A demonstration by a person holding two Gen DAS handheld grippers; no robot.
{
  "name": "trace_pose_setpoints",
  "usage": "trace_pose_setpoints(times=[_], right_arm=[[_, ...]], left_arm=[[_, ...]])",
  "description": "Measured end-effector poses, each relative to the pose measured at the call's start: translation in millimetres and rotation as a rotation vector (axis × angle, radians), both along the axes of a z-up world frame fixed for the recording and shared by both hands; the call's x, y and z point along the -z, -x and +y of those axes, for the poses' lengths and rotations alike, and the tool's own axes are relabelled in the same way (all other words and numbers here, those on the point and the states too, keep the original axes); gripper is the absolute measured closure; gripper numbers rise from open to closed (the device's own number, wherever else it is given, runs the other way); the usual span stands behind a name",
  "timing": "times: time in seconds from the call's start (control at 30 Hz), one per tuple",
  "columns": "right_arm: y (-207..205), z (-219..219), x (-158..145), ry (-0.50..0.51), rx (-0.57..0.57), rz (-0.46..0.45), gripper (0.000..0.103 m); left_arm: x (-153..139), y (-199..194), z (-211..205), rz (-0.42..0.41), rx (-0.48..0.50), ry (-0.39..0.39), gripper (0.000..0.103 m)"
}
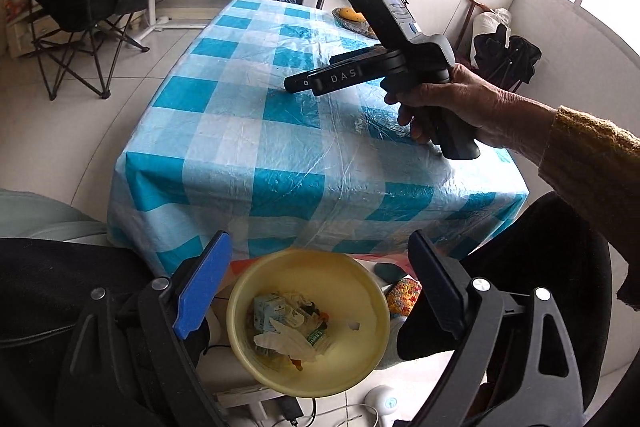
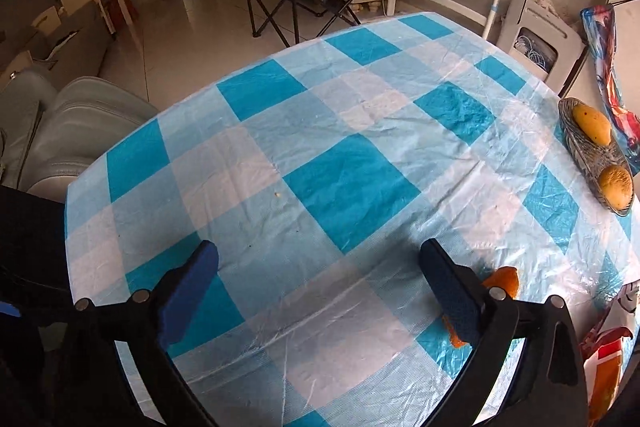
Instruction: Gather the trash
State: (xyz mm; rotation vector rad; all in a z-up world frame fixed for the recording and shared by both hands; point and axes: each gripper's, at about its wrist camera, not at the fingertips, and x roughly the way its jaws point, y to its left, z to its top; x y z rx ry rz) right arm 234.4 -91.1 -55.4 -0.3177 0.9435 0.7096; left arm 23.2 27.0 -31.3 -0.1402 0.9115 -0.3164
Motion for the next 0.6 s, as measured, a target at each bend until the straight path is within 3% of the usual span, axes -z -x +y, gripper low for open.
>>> trace_pose_setpoints(times=[0.27,0.6], right_arm=[[1.7,2.0,-1.9,0.002,0.007,0.000,0.007],[2.1,3.2,-2.0,0.002,0.007,0.000,0.007]], left_arm=[[-3.5,-2.4,7.1,-0.012,-0.028,0.008,0.016],[2.0,3.0,0.2,-0.008,-0.010,-0.057,0.013]])
